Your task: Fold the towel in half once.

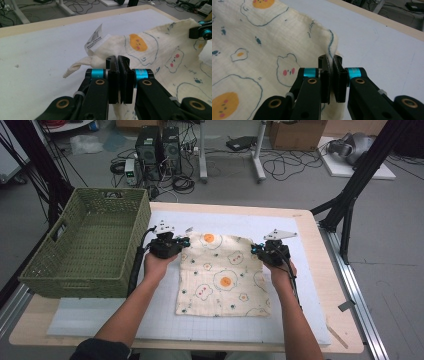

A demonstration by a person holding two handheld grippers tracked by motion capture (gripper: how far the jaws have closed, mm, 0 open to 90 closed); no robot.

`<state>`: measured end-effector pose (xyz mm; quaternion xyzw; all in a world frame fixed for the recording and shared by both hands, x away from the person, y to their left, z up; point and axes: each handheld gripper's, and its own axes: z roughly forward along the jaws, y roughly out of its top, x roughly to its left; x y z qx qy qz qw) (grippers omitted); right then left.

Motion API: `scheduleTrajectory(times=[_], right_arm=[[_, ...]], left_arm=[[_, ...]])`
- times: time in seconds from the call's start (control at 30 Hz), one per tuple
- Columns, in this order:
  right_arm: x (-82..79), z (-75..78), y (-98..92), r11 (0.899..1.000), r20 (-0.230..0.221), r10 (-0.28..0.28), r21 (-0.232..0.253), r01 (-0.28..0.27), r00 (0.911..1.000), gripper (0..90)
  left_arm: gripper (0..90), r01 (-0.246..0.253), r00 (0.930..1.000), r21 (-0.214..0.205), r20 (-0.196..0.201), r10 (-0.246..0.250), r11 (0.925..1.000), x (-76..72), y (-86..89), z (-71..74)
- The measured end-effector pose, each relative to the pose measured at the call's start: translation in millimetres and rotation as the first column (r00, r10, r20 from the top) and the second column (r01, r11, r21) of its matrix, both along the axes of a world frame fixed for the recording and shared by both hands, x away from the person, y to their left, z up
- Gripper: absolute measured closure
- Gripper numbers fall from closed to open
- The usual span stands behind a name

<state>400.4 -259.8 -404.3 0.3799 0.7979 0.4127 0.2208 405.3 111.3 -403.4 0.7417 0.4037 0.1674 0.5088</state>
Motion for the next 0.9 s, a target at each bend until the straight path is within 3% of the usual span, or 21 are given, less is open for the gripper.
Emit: scheduleTrajectory(times=[0.2,0.33,0.5,0.9], right_arm=[[-11.7,9.3,3.2,0.999,0.023,0.028,-0.019,-0.028,0.9993,86.4],[-17.5,11.5,6.4,0.998,0.012,0.033,-0.055,-0.032,0.9994,86.3],[-27.0,16.1,7.9,0.997,0.022,0.038,-0.067,-0.037,0.999,86.2],[-49.2,-2.6,-2.7,0.999,0.015,0.039,-0.036,-0.039,0.9991,85.1]], left_arm=[[86.5,0.02,0.9998,-0.011,0.008,-0.02,0.9997,-14.6,3.6,-3.6],[86.4,0.027,0.9995,-0.026,0.016,-0.027,0.9993,-23.6,5.5,-6.0],[86.4,0.042,0.9989,-0.029,0.021,-0.041,0.9987,-33.3,7.3,-7.1],[86.3,0.09,0.9955,-0.031,0.031,-0.089,0.9955,-50.2,7.3,-12.4]])
